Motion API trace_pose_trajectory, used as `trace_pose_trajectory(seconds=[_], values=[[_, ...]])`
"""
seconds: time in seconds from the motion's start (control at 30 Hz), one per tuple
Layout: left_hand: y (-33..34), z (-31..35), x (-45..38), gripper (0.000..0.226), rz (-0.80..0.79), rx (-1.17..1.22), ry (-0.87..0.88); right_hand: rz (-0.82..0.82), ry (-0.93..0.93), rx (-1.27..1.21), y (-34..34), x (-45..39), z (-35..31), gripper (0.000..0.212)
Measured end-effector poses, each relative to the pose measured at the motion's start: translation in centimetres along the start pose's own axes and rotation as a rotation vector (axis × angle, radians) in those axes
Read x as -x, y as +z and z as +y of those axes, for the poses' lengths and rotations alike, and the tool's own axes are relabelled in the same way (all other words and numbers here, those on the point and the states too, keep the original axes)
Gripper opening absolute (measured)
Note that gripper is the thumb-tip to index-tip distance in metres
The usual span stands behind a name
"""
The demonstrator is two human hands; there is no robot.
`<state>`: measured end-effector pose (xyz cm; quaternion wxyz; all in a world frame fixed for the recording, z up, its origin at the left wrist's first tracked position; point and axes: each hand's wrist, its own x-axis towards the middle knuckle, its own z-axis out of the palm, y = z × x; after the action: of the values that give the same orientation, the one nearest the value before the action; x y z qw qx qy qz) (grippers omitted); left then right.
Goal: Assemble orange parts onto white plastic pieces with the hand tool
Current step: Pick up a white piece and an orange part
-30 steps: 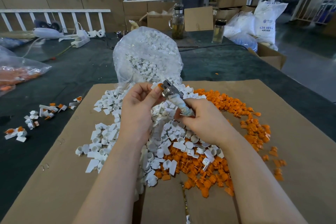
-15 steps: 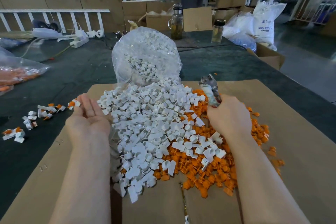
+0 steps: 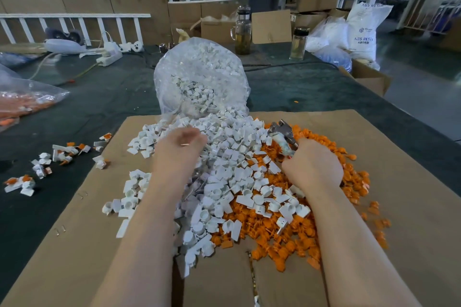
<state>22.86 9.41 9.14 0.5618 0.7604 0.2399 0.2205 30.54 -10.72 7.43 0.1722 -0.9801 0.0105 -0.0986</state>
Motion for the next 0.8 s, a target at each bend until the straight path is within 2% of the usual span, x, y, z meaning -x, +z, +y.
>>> trace_pose_trajectory(seconds=[0.07, 0.13, 0.23, 0.4, 0.53, 0.6, 0.8], values=[[1.1, -0.5, 0.2, 0.027, -0.087, -0.282, 0.086, -0.014, -0.007, 0.032, 0.3, -0.3, 0.0, 0.015], [1.8, -0.8, 0.2, 0.029, -0.101, -0.505, 0.179, -0.022, -0.023, 0.04, 0.6, -0.4, 0.0, 0.014], [2.2, -1.2, 0.3, 0.031, -0.123, -0.67, 0.266, -0.041, -0.07, 0.058, 0.9, -0.3, -0.1, 0.015], [2.1, -1.1, 0.3, 0.017, -0.135, -0.575, 0.241, -0.076, -0.115, 0.051, 1.1, -0.4, -0.3, 0.01], [2.2, -1.1, 0.3, 0.008, -0.099, -0.504, 0.208, -0.039, -0.095, 0.05, 1.1, -0.3, -0.2, 0.018], [2.2, -1.1, 0.3, 0.01, -0.079, -0.518, 0.226, -0.014, -0.089, 0.02, 1.0, -0.4, -0.3, 0.021], [2.2, -1.0, 0.4, 0.018, -0.069, -0.58, 0.269, 0.011, -0.153, -0.175, 0.9, -0.6, -0.8, 0.012]])
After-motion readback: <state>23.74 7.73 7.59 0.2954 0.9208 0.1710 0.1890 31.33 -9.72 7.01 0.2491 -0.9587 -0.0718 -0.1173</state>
